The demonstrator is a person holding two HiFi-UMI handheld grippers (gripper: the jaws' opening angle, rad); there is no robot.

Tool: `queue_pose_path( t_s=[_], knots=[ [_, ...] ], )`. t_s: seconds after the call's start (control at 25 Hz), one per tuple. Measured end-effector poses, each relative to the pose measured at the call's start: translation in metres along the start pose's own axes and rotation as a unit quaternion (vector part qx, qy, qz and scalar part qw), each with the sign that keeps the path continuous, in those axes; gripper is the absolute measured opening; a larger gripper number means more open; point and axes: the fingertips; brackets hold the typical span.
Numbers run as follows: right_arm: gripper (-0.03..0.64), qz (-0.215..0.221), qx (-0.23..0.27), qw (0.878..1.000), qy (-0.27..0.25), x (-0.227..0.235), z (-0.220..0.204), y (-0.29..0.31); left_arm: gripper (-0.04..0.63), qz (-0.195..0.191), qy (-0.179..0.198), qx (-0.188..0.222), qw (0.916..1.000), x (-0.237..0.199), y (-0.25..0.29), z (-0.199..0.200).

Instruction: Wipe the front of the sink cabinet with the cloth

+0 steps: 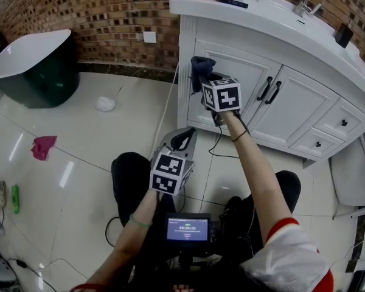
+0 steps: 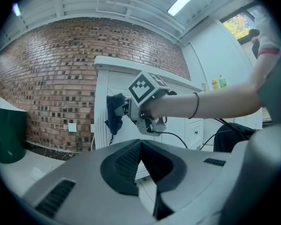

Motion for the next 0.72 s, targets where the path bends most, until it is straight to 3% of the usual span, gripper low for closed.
queue_pose_path(
  t_s=[0.72],
  knots=[
    [0.066, -0.118, -0.01, 0.993, -0.01, 0.143, -0.014, -0.115, 0.037, -0.034, 0.009, -0.015, 0.9993, 0.04, 0.016, -0.004]
  ],
)
Point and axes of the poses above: the fingertips, and each gripper's own axes: y forward along the fingers, x to its right, z out of its top, and after that the axes turned 15 degrees about x, right-handed
